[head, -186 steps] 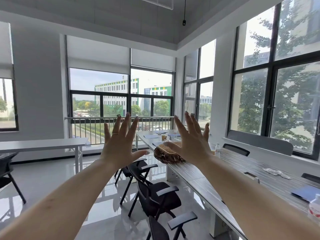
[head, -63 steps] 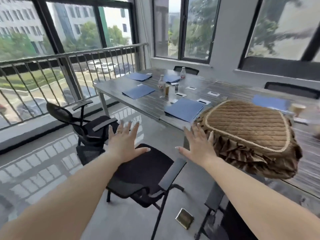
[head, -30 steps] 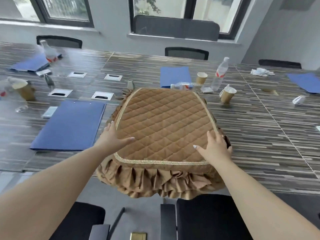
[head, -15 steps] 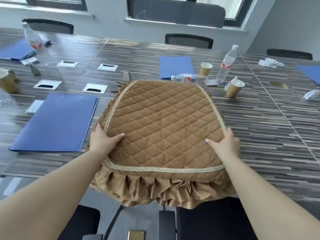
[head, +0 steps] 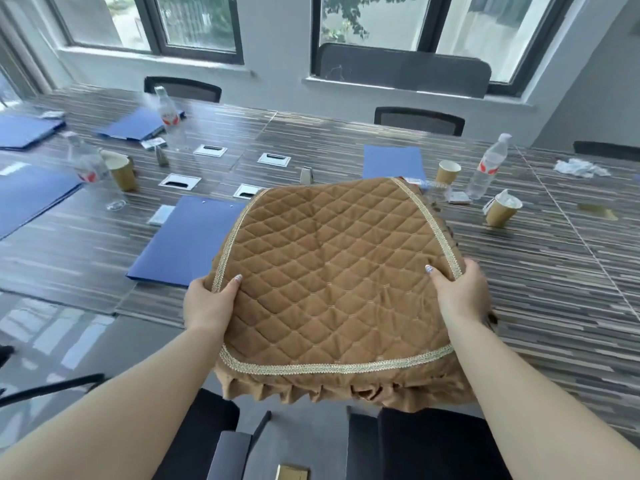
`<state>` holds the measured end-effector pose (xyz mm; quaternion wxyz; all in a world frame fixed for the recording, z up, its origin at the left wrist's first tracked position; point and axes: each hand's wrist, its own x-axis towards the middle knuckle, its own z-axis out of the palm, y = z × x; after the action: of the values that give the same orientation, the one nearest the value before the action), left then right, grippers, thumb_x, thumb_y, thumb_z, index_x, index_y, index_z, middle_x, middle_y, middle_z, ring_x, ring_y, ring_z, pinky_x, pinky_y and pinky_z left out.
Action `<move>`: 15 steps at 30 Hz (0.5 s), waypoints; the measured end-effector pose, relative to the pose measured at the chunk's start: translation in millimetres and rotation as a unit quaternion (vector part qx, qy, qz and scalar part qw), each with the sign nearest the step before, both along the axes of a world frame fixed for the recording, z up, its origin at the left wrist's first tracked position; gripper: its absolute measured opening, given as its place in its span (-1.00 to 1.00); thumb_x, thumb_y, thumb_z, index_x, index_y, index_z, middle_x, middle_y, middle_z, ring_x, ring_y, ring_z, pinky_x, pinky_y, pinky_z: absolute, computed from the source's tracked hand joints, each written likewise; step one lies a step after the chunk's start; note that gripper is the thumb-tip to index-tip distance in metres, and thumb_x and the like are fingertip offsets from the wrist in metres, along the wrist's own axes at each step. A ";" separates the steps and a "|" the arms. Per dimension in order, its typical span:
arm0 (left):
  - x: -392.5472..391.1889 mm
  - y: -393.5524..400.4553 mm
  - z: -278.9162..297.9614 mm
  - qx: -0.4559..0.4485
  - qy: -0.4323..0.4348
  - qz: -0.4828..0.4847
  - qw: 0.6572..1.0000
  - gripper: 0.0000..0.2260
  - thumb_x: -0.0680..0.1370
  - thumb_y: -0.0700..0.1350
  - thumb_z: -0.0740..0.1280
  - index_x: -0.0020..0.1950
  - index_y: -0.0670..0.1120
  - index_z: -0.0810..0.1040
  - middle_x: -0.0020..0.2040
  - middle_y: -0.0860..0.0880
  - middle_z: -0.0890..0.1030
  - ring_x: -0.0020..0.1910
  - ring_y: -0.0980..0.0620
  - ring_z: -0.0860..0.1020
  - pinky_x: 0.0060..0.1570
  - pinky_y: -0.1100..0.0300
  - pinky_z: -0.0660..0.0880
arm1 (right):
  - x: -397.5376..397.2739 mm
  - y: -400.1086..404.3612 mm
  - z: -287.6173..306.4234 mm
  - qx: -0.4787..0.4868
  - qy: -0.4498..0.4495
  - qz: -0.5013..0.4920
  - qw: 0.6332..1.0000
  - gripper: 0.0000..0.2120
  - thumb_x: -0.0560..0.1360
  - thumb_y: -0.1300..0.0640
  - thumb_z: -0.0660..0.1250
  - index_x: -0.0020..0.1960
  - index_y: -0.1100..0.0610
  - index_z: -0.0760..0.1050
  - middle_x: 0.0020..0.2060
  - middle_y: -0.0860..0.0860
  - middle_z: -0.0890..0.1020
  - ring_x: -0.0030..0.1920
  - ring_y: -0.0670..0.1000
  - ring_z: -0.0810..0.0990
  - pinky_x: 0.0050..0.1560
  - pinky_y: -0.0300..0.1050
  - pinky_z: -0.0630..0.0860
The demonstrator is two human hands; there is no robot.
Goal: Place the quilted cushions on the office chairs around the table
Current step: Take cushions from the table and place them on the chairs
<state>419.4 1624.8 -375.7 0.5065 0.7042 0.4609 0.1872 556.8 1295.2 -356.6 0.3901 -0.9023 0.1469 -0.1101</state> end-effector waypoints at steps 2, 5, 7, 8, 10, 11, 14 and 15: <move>-33.4 16.3 11.3 -0.006 -0.017 0.026 0.999 -0.52 0.42 0.11 0.46 0.21 -0.13 0.50 0.02 0.01 0.54 0.00 -0.03 0.51 0.00 0.07 0.44 | -11.9 24.0 10.2 0.003 -0.008 0.029 1.000 -0.45 0.39 -0.15 0.41 0.27 0.11 0.44 0.13 0.05 0.59 0.11 0.17 0.57 0.08 0.05 0.48; -87.4 44.3 34.5 0.001 -0.042 0.066 0.997 -0.52 0.43 0.10 0.45 0.23 -0.12 0.47 0.03 -0.01 0.52 0.03 -0.07 0.52 -0.02 0.09 0.42 | -41.2 70.2 27.6 0.022 -0.017 0.074 0.997 -0.47 0.43 -0.11 0.40 0.30 0.13 0.42 0.15 0.06 0.56 0.11 0.17 0.55 0.04 0.05 0.48; -146.7 74.4 53.4 0.022 -0.058 0.114 0.991 -0.51 0.45 0.08 0.44 0.26 -0.16 0.47 0.06 -0.07 0.55 0.12 -0.14 0.53 -0.01 0.13 0.37 | -81.6 117.2 41.6 0.043 -0.035 0.128 0.990 -0.48 0.43 -0.10 0.40 0.29 0.13 0.43 0.14 0.09 0.55 0.08 0.19 0.56 0.05 0.12 0.51; -166.0 83.3 60.0 0.030 -0.064 0.119 0.990 -0.50 0.46 0.08 0.44 0.27 -0.18 0.46 0.12 -0.12 0.56 0.17 -0.17 0.52 0.01 0.13 0.36 | -94.0 132.7 43.4 0.048 -0.041 0.143 0.988 -0.50 0.43 -0.09 0.40 0.27 0.13 0.44 0.13 0.09 0.55 0.08 0.19 0.56 0.06 0.13 0.51; -193.7 99.6 67.1 0.046 -0.045 0.137 0.988 -0.47 0.46 0.10 0.42 0.30 -0.19 0.45 0.20 -0.16 0.56 0.21 -0.19 0.51 0.06 0.08 0.37 | -113.3 155.0 48.0 0.065 -0.047 0.157 0.984 -0.51 0.42 -0.08 0.41 0.25 0.13 0.45 0.13 0.10 0.54 0.12 0.19 0.53 0.10 0.14 0.49; -220.6 110.9 74.1 0.053 -0.044 0.145 0.987 -0.46 0.46 0.12 0.42 0.31 -0.18 0.45 0.21 -0.15 0.55 0.21 -0.19 0.51 0.08 0.06 0.38 | -132.2 171.4 49.4 0.071 -0.044 0.170 0.982 -0.51 0.41 -0.08 0.41 0.24 0.14 0.45 0.12 0.10 0.54 0.14 0.19 0.53 0.11 0.14 0.48; -307.3 145.4 90.1 0.074 -0.051 0.177 0.980 -0.46 0.44 0.17 0.42 0.27 -0.14 0.48 0.14 -0.09 0.56 0.14 -0.14 0.53 0.13 0.00 0.45 | -196.8 218.4 58.8 0.099 -0.053 0.211 0.971 -0.49 0.41 -0.07 0.43 0.25 0.17 0.46 0.13 0.13 0.56 0.15 0.20 0.52 0.12 0.08 0.46; -341.9 158.0 93.7 0.083 -0.056 0.190 0.977 -0.48 0.44 0.16 0.42 0.26 -0.14 0.48 0.11 -0.07 0.56 0.11 -0.12 0.54 0.11 0.00 0.45 | -225.4 235.8 63.1 0.104 -0.057 0.222 0.968 -0.48 0.41 -0.06 0.44 0.26 0.17 0.46 0.14 0.15 0.56 0.16 0.21 0.52 0.12 0.07 0.44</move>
<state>77.5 1782.8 -282.0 0.4264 0.6315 0.5406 0.3565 331.4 1530.9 -293.5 0.5045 -0.8588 -0.0692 -0.0556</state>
